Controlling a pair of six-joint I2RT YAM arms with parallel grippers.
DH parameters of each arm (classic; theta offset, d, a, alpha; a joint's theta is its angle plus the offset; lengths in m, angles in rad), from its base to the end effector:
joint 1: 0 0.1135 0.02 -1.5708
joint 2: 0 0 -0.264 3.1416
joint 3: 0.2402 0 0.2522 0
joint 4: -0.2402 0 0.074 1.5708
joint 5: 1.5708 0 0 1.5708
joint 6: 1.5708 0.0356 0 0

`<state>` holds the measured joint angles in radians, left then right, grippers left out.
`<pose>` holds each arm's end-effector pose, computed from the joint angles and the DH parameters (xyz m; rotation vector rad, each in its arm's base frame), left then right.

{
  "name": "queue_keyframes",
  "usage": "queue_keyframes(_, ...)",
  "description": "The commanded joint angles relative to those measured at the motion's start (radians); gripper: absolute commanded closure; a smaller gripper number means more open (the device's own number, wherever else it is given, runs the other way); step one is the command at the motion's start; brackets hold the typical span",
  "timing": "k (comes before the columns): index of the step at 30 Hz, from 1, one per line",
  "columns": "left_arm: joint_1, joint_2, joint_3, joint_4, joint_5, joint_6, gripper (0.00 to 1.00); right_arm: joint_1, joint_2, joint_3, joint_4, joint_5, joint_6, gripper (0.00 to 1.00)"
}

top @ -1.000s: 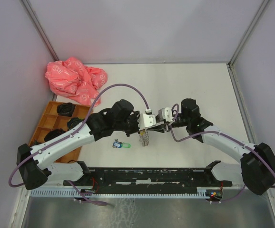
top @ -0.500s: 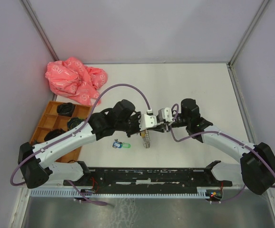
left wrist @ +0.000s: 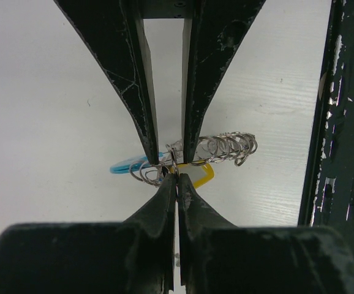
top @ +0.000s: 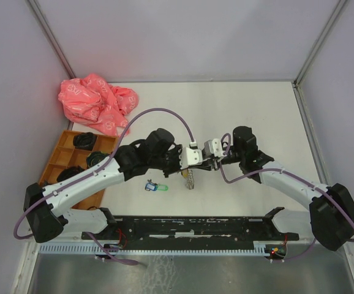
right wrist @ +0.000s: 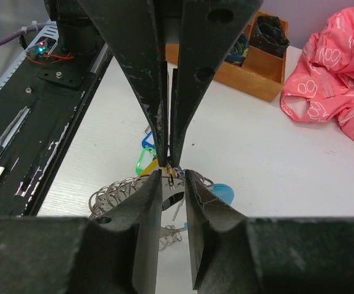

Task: Put the keys on the keyring

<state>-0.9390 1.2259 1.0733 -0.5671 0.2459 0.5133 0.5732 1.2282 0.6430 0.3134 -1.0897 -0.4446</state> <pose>0.1487 -0.2178 0.3125 1.6318 1.6425 -0.5006 0.1978 0.1652 0.2526 -1.4711 1.0739 1.0814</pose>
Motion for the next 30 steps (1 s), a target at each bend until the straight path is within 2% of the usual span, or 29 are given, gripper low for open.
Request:
queue_keyframes(1, -0.002, -0.003, 0.036, 0.081, 0.041, 0.027, 0.97, -0.001, 0.016, 0.046, 0.028, -0.058, 0.018, 0.72)
queue_keyframes(10, -0.004, -0.001, 0.042, 0.101, 0.063, 0.027, 0.97, 0.001, 0.027, 0.061, -0.034, -0.056, -0.017, 0.76)
queue_keyframes(12, -0.003, 0.006, 0.041, 0.101, 0.067, 0.028, 0.97, 0.001, 0.024, 0.063, -0.035, -0.057, -0.017, 0.80)
queue_keyframes(15, -0.004, 0.012, 0.036, 0.102, 0.062, 0.027, 0.97, 0.001, 0.018, 0.066, -0.044, -0.057, -0.019, 0.92)
queue_keyframes(17, -0.004, 0.005, 0.027, 0.115, 0.048, 0.017, 0.90, 0.002, 0.012, 0.064, -0.046, -0.040, -0.021, 0.99)
queue_keyframes(21, 0.027, -0.047, -0.047, 0.207, 0.046, -0.014, 0.72, 0.001, -0.003, 0.051, -0.029, -0.011, -0.012, 0.99)
queue_keyframes(26, 0.177, -0.151, -0.214, 0.446, 0.265, -0.125, 0.59, -0.004, -0.031, 0.028, 0.024, 0.025, 0.019, 0.99)
queue_keyframes(30, 0.248, -0.206, -0.347, 0.662, 0.356, -0.217, 0.55, -0.009, -0.044, 0.003, 0.112, 0.040, 0.077, 0.99)
